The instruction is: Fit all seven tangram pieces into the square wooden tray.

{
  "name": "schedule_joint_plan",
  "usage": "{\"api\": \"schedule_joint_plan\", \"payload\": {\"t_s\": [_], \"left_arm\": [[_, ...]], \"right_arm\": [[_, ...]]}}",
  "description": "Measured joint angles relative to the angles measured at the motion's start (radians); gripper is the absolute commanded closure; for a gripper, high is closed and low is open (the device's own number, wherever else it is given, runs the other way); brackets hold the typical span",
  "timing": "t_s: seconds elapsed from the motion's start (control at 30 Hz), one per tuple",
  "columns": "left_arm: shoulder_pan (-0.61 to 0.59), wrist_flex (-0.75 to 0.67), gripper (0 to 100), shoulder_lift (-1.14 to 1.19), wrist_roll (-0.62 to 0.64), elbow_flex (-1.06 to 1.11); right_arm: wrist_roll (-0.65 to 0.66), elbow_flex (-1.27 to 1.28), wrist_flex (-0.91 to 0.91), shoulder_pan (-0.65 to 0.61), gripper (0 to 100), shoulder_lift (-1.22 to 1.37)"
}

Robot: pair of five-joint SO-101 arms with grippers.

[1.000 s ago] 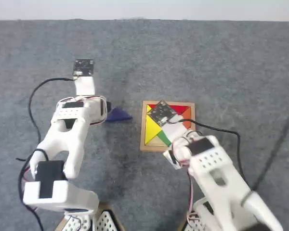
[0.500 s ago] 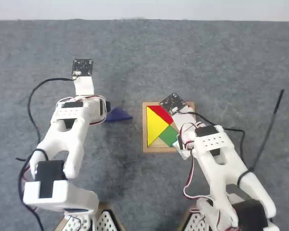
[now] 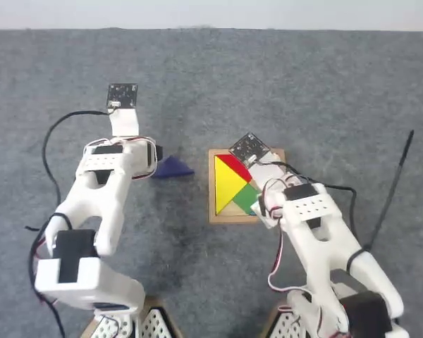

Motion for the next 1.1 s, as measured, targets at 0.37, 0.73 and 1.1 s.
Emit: {"api": "schedule_joint_plan", "payload": {"t_s": [0.37, 0.73, 1.1], "left_arm": [[0.002, 0.023, 78, 0.000, 0.000, 0.000], [0.002, 0.023, 78, 0.000, 0.000, 0.000], [0.002, 0.023, 78, 0.000, 0.000, 0.000]], "right_arm": [[-0.002, -0.061, 0.043, -0.017, 87.8, 0.095], [0.034, -0.087, 0.132, -0.009, 88.2, 0.109], [0.037, -0.087, 0.157, -0.008, 99.6, 0.109]]}}
